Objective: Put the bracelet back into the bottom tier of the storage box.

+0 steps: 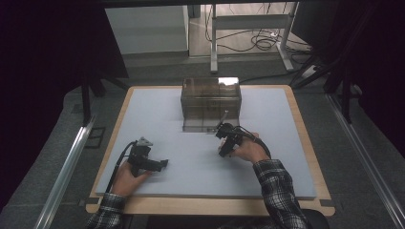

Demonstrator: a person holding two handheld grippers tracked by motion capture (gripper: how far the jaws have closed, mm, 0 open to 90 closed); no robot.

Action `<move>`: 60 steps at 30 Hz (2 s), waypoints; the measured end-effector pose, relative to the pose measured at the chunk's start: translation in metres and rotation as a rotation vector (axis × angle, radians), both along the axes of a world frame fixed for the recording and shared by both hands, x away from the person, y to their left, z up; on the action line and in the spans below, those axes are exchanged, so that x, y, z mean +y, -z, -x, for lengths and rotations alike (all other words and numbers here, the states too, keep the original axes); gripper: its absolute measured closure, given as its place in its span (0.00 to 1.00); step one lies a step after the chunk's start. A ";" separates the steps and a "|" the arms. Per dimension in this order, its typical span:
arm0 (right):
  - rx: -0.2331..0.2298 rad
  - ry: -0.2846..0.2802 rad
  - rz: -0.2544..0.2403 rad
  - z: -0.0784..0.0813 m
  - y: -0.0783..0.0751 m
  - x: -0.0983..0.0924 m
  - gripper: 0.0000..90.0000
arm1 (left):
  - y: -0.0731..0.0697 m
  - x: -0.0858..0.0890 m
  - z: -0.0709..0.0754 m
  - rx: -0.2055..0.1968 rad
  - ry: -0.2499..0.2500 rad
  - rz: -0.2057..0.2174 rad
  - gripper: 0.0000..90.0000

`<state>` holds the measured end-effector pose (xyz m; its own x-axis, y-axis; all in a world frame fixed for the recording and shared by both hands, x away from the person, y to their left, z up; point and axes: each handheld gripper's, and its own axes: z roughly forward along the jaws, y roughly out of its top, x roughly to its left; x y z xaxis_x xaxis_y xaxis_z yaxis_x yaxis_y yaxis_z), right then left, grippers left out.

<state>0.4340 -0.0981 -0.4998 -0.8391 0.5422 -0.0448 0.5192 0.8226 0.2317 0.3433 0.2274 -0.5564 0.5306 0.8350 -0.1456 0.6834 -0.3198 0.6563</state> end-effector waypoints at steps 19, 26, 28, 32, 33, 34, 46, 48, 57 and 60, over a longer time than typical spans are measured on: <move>0.024 0.023 -0.003 -0.001 -0.014 -0.004 0.88 | 0.000 0.000 0.000 0.000 0.001 0.000 0.00; -0.005 0.019 -0.018 0.003 -0.033 -0.007 0.88 | 0.000 0.000 0.000 0.001 0.000 0.000 0.00; -0.020 0.014 -0.024 0.004 -0.039 -0.009 0.88 | 0.000 0.000 0.000 0.000 0.000 0.000 0.00; -0.026 0.018 -0.029 0.004 -0.045 -0.012 0.88 | 0.000 0.000 0.000 -0.001 0.003 -0.002 0.00; -0.026 0.018 -0.028 0.004 -0.047 -0.012 0.88 | 0.000 0.000 0.000 -0.001 0.003 -0.002 0.00; -0.031 0.018 -0.030 0.004 -0.049 -0.013 0.88 | 0.000 0.000 0.000 -0.001 0.003 -0.003 0.00; -0.058 0.004 -0.099 0.002 -0.054 -0.012 0.87 | 0.000 0.000 0.000 -0.001 0.003 -0.002 0.00; -0.072 0.002 -0.127 0.001 -0.054 -0.011 0.87 | 0.000 0.000 0.000 -0.001 0.004 -0.001 0.00; -0.116 0.007 -0.200 -0.001 -0.052 -0.007 0.87 | 0.000 0.000 0.000 -0.001 0.003 -0.002 0.00; -0.128 0.002 -0.223 -0.002 -0.052 -0.005 0.87 | 0.000 0.000 0.000 -0.001 0.005 -0.001 0.00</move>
<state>0.4361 -0.1027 -0.4480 -0.8333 0.5520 -0.0295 0.4755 0.7430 0.4711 0.3436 0.2277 -0.5564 0.5347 0.8327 -0.1438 0.6810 -0.3239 0.6567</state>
